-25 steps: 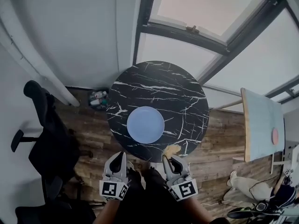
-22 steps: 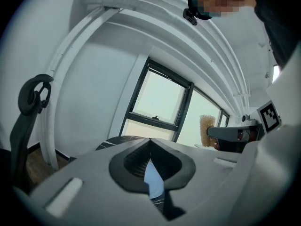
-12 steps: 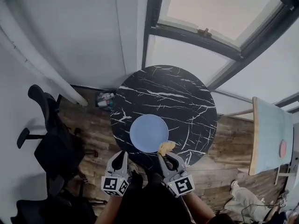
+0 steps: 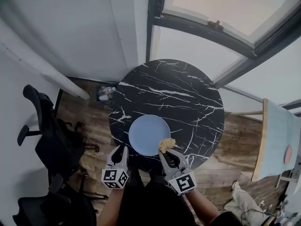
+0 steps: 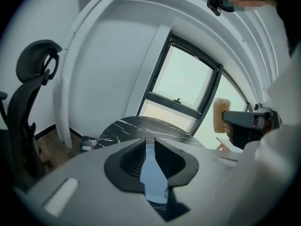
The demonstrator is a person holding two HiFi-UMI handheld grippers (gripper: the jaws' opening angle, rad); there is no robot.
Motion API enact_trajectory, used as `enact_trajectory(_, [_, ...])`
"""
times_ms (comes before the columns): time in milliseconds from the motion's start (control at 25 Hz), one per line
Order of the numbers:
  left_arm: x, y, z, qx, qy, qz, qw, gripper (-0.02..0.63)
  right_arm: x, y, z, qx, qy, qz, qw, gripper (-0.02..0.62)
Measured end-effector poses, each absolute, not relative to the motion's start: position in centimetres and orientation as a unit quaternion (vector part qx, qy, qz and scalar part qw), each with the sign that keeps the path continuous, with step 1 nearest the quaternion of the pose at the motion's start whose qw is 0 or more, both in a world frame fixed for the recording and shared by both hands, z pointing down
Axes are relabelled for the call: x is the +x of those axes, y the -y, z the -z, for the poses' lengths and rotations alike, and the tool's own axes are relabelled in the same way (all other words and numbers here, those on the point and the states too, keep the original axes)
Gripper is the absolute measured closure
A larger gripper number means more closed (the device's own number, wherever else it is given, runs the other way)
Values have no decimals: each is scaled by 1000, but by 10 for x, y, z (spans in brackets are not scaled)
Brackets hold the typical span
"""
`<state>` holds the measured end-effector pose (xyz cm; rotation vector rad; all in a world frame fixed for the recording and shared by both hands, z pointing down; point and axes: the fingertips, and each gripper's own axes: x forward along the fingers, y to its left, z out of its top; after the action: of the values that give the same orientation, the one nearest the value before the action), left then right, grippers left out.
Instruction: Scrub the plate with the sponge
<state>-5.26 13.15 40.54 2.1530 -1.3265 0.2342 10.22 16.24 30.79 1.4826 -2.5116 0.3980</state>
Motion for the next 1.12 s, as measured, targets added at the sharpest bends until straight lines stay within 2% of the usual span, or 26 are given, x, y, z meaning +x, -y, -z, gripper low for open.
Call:
enact_trajectory(640, [-50,-98,-547,787,433,-175,403,474,106,-124,-433,529,800,-212,186,572])
enact_trajectory(1120, [-41,-99,-584,771,411,-191,448,457,114,-124,-511,537,733,-297,295,571])
